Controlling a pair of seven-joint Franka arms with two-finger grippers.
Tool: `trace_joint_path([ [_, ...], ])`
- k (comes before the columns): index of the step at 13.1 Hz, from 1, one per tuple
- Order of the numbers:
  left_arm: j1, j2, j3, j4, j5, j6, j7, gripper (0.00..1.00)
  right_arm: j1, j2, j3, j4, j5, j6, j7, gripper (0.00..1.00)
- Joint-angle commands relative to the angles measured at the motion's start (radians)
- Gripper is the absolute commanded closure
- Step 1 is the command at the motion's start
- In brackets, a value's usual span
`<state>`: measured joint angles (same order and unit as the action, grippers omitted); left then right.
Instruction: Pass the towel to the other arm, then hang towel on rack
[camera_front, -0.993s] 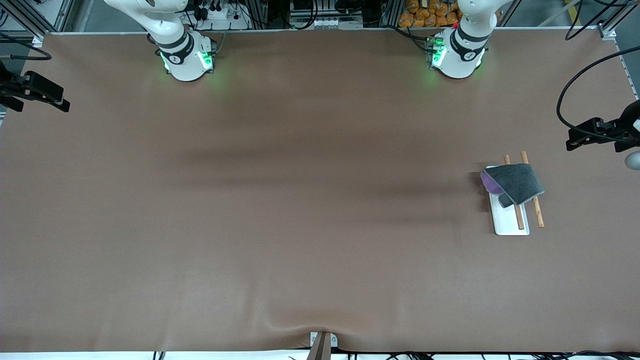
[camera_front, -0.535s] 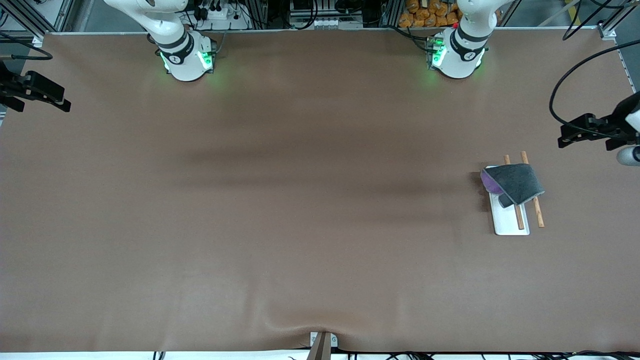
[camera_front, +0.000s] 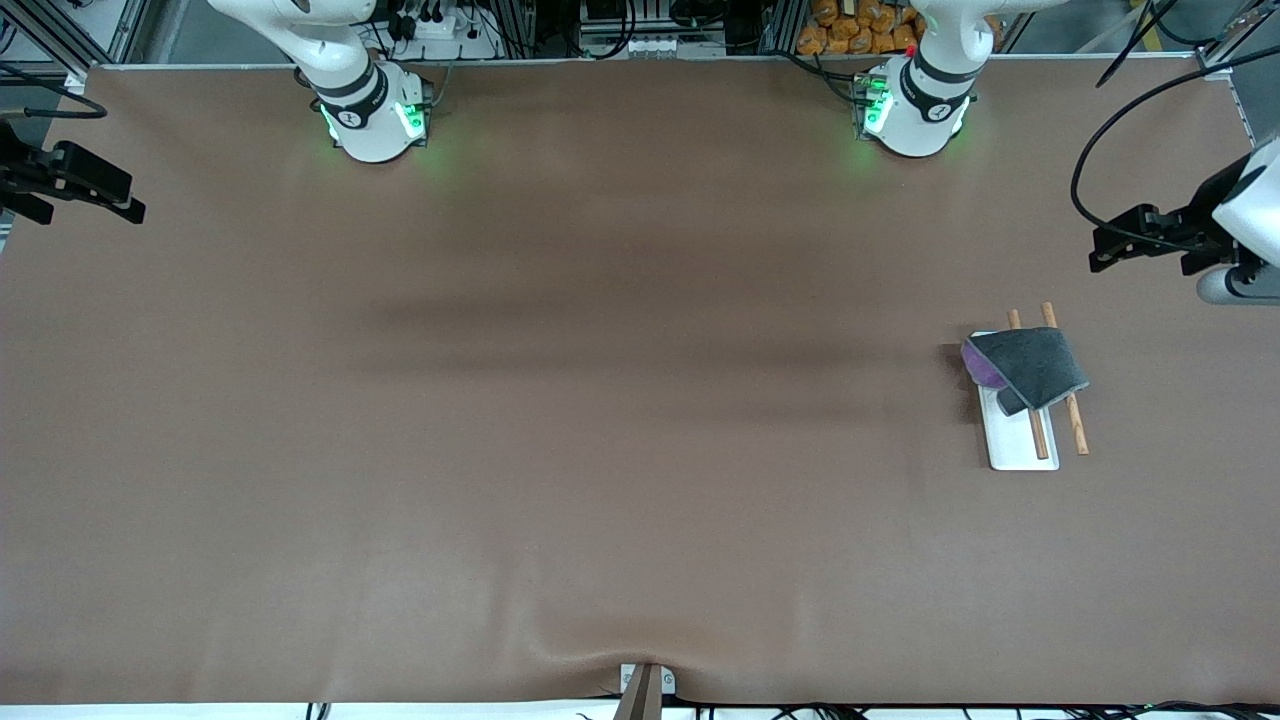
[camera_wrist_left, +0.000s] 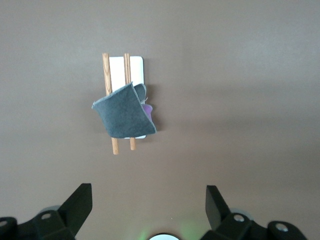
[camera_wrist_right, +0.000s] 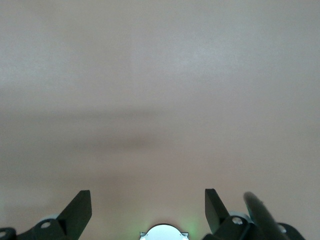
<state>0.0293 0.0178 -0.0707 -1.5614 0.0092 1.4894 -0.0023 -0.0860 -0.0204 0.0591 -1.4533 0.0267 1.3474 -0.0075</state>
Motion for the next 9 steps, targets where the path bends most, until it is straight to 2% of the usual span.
trace_joint_path([
  [1, -0.052, -0.071, 0.052, -0.089, -0.002, 0.038, -0.019, 0.0, 0.005, -0.003, -0.005, 0.008, 0.015, -0.004, 0.014, 0.0],
  [3, -0.063, -0.099, 0.057, -0.115, 0.014, 0.043, -0.022, 0.0, 0.005, -0.003, -0.005, 0.008, 0.01, -0.001, 0.014, 0.0],
  [5, -0.06, -0.133, 0.055, -0.158, 0.015, 0.101, -0.03, 0.0, 0.003, -0.003, -0.007, 0.008, 0.01, 0.001, 0.012, 0.0],
  [7, -0.058, -0.139, 0.055, -0.157, 0.015, 0.106, -0.048, 0.0, 0.003, -0.001, -0.007, 0.008, 0.01, 0.002, 0.014, 0.0],
  [9, -0.055, -0.127, 0.049, -0.116, 0.015, 0.086, -0.08, 0.0, 0.003, -0.001, -0.007, 0.007, 0.01, 0.002, 0.014, 0.0],
])
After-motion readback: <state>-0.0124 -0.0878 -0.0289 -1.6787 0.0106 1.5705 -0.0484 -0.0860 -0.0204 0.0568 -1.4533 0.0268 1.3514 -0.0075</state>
